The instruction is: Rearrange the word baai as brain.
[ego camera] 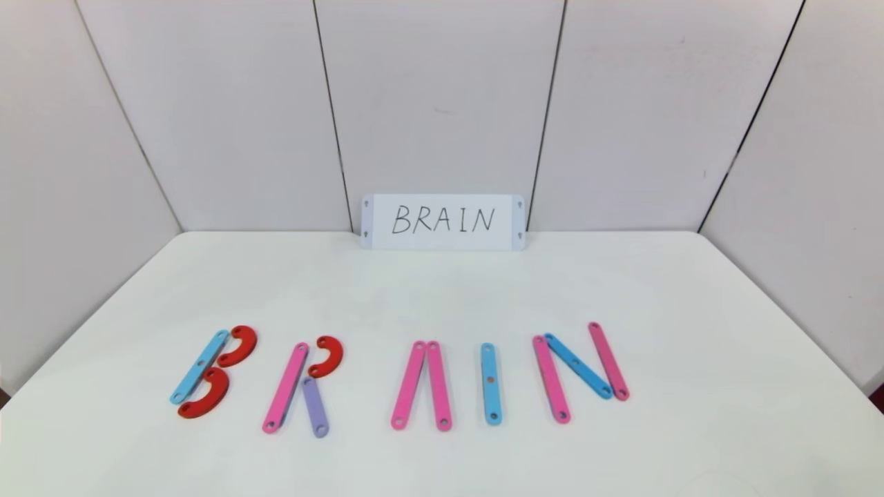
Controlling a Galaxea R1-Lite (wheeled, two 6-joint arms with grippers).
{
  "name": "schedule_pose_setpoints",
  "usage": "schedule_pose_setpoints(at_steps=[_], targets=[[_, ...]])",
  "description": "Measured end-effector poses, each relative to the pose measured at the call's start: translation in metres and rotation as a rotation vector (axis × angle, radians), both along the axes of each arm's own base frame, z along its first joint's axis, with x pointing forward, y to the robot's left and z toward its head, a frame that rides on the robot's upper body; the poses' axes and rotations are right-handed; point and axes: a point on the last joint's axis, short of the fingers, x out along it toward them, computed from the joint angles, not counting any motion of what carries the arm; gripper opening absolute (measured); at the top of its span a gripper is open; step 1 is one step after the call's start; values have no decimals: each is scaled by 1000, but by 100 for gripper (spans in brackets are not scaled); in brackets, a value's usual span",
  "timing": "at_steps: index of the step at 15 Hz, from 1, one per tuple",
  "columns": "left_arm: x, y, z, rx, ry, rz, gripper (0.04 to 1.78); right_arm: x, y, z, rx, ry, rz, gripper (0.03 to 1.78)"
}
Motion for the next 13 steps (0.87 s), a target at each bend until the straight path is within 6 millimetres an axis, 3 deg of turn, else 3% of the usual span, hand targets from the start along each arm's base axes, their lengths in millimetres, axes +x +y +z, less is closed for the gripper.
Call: schedule_pose_setpoints(at_steps=[13], targets=[[0, 0, 0, -19, 1, 0, 174, 0, 0, -4, -20, 28, 1, 174]])
